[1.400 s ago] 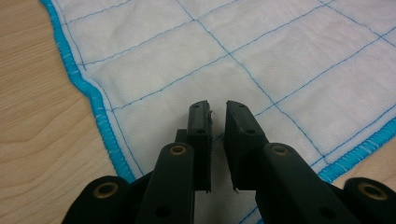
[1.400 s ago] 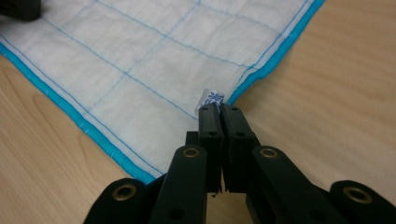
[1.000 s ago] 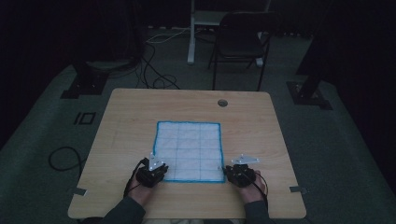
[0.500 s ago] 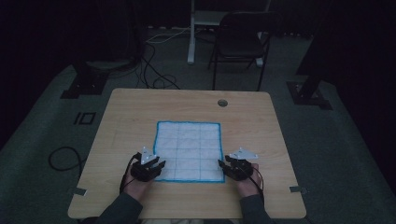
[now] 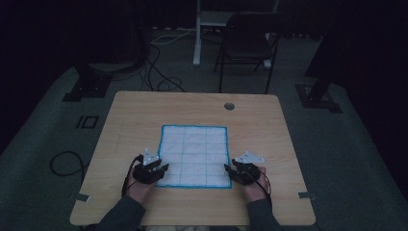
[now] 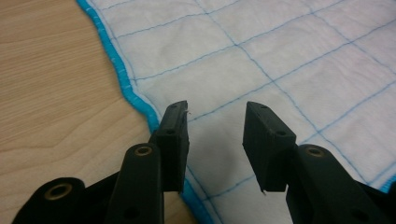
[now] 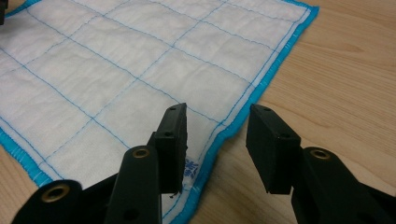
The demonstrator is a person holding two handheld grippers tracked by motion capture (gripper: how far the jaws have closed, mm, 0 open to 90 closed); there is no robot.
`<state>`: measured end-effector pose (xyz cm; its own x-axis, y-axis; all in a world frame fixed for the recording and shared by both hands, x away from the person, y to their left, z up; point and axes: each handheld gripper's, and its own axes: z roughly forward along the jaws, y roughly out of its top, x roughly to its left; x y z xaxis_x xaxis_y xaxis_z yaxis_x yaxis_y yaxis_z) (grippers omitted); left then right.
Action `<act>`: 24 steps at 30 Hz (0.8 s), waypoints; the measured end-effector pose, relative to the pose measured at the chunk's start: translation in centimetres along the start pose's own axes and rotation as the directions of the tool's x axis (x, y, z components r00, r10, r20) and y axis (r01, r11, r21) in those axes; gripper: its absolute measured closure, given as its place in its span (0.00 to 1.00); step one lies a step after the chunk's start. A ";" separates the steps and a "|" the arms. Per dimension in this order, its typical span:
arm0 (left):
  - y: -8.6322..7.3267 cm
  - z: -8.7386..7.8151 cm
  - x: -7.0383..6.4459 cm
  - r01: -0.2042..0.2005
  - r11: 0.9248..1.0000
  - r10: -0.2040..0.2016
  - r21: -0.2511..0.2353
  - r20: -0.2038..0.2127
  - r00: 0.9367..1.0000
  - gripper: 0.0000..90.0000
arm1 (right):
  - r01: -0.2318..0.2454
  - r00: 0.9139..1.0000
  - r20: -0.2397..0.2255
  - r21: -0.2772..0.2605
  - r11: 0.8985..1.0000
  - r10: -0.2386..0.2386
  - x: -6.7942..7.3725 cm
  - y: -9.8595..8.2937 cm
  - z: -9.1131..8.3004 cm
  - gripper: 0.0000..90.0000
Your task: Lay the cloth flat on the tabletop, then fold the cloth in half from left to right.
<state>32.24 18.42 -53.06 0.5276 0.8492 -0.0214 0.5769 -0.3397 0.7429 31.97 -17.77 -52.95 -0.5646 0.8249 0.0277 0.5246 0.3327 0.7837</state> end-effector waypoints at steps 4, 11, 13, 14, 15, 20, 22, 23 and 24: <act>0.5 0.4 0.7 0.013 1.000 -0.013 0.005 -0.020 1.000 0.66 | -0.003 1.000 0.007 -0.001 1.000 0.003 -0.2 0.0 0.0 0.64; 0.8 1.4 2.3 0.071 0.997 -0.070 0.008 -0.029 0.997 0.63 | -0.016 1.000 0.013 -0.005 1.000 0.016 -0.4 0.0 0.2 0.62; 0.8 1.7 2.8 0.094 0.995 -0.094 0.012 -0.030 0.995 0.62 | -0.022 1.000 0.011 -0.012 1.000 0.022 -0.4 0.1 0.2 0.63; 0.8 1.8 3.0 0.105 0.994 -0.104 0.011 -0.031 0.994 0.62 | -0.020 1.000 0.010 -0.012 1.000 0.020 -0.5 0.1 0.2 0.63; 0.8 1.9 3.0 0.107 0.994 -0.107 0.012 -0.031 0.994 0.61 | -0.016 1.000 0.011 -0.015 1.000 0.016 -0.5 0.2 0.3 0.63; 1.0 2.4 3.3 0.116 0.993 -0.115 0.013 -0.024 0.993 0.59 | -0.005 1.000 0.007 -0.018 1.000 0.005 -0.3 0.4 0.6 0.71; 1.2 2.6 3.2 0.113 0.993 -0.113 0.016 -0.027 0.993 0.59 | 0.014 1.000 0.014 -0.015 1.000 -0.014 -0.2 0.5 0.7 0.77; 1.2 2.7 3.2 0.113 0.993 -0.112 0.018 -0.027 0.993 0.59 | 0.018 1.000 0.015 -0.014 1.000 -0.018 -0.1 0.5 0.8 0.79; 1.3 2.7 3.1 0.113 0.993 -0.113 0.020 -0.028 0.993 0.59 | 0.022 1.000 0.013 -0.014 1.000 -0.021 -0.1 0.5 0.9 0.80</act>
<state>36.36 19.52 -53.96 0.4417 0.8930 -0.0863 0.6450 -0.2492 0.7224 32.90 -17.22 -53.11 -0.5674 0.8235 0.0028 0.5035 0.3442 0.7925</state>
